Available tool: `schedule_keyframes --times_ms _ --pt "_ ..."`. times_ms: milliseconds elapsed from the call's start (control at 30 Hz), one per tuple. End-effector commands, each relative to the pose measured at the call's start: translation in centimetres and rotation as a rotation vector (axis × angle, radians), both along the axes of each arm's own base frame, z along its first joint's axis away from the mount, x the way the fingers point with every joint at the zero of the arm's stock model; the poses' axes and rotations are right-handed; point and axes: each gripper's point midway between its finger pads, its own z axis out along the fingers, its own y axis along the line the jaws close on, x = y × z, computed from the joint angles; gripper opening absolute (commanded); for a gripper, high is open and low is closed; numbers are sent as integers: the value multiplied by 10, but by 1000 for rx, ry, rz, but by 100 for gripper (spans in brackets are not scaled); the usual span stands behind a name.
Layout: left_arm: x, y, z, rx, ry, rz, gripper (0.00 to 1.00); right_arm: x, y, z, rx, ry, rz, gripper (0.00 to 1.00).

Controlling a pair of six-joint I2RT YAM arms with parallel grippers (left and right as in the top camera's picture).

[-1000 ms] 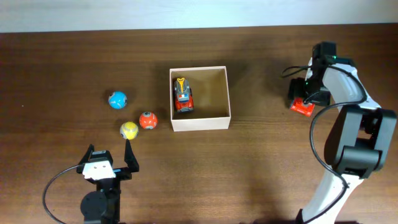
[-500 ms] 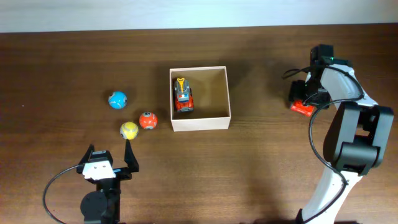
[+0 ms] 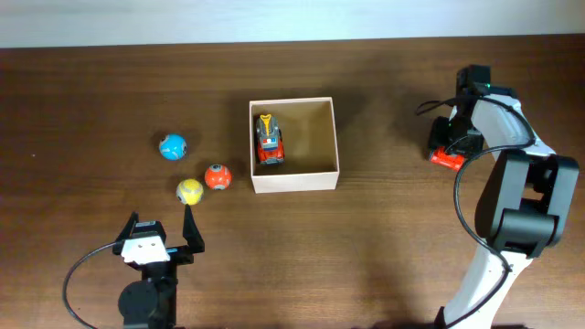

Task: Pack container
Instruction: 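Lift the grey-top truck and carry it over the pink box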

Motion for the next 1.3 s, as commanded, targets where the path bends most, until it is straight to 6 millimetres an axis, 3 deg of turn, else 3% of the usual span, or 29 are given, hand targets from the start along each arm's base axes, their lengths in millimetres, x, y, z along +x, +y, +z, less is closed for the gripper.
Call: schedule_keyframes --times_ms 0,133,367,533,733,933,1133,1267 --pt "0 -1 0 15 -2 -10 99 1 -6 5 -16 6 1 62" --pt "0 -1 0 15 -2 -10 99 9 -1 26 18 -10 24 62" --pt "0 -1 0 15 -2 -10 99 31 24 85 152 -90 132 62" --pt "0 -1 0 15 -2 -10 99 40 63 128 353 -181 265 63" --pt "0 -1 0 15 -2 -10 99 41 127 174 627 -290 436 62" --pt "0 -1 0 15 -2 -10 99 34 194 192 777 -313 578 62" --pt "0 -1 0 15 -2 -10 99 24 268 194 782 -303 750 62" --pt "0 -1 0 15 -2 -10 99 23 305 187 701 -293 776 62"
